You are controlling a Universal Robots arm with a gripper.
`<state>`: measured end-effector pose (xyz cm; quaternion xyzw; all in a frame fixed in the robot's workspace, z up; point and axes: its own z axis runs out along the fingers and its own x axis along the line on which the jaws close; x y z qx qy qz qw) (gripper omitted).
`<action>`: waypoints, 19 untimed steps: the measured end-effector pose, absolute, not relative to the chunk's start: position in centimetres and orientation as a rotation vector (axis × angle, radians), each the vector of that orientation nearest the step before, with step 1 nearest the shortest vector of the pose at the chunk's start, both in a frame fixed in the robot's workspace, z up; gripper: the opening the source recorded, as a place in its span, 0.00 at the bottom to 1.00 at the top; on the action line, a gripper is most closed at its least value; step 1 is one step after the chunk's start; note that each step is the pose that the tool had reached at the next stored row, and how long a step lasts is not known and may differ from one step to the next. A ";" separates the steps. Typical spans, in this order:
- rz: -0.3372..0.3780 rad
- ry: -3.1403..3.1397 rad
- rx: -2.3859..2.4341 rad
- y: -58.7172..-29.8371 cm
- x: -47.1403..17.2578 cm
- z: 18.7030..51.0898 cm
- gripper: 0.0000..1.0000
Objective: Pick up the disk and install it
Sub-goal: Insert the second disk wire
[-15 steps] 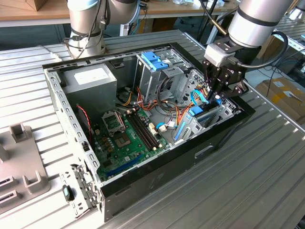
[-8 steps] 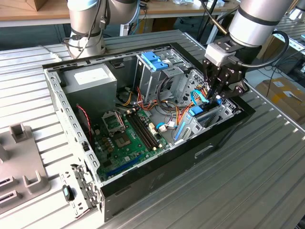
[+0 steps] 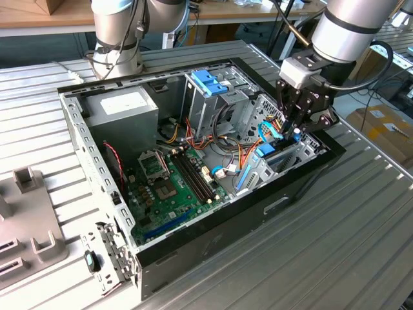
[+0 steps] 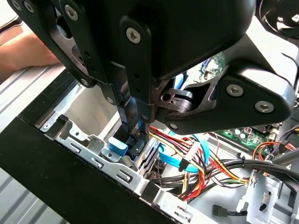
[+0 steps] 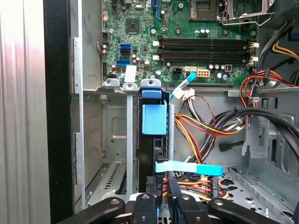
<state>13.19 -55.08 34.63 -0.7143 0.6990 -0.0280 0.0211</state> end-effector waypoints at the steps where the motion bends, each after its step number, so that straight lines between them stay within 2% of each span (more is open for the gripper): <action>1: -0.087 2.167 -2.214 -55.1 13.2 34.6 0.24; 4: -0.087 2.167 -2.214 -55.1 13.2 34.6 0.23; 5: -0.087 2.167 -2.214 -55.1 13.2 34.6 0.16; 19: -0.087 2.167 -2.214 -55.4 13.2 34.4 0.16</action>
